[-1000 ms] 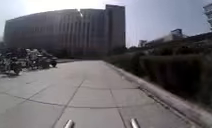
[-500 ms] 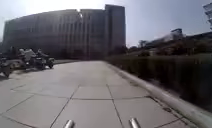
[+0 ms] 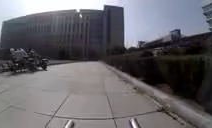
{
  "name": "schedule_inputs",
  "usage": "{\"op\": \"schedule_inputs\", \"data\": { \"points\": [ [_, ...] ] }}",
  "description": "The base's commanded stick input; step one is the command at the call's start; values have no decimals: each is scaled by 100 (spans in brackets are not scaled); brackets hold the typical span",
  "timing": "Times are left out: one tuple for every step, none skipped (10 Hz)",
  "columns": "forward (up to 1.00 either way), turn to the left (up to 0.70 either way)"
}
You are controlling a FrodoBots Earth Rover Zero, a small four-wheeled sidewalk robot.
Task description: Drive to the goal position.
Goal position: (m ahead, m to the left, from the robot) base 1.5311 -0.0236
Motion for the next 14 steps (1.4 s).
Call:
{"op": "schedule_inputs", "data": {
  "points": [
    [100,0],
    [100,0],
    [100,0],
    [100,0],
    [100,0],
    [100,0],
    [100,0],
    [100,0],
    [100,0],
    [100,0],
    [100,0],
    [100,0],
    [100,0],
    [100,0]
  ]
}}
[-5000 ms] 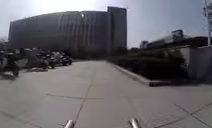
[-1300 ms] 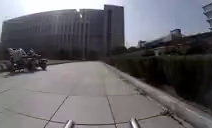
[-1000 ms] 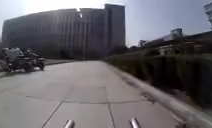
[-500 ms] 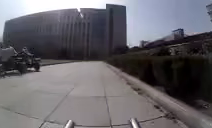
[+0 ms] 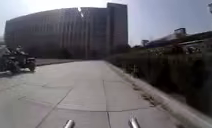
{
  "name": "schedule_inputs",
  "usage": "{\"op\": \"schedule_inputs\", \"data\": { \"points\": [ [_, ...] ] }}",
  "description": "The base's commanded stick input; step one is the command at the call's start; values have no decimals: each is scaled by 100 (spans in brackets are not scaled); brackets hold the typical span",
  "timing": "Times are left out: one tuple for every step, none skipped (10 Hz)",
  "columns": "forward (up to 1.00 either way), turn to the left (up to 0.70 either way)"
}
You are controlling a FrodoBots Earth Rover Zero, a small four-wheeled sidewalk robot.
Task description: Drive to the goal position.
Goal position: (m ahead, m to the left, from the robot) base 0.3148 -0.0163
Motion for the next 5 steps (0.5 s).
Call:
{"op": "schedule_inputs", "data": {
  "points": [
    [100,0],
    [100,0],
    [100,0],
    [100,0],
    [100,0]
  ]
}}
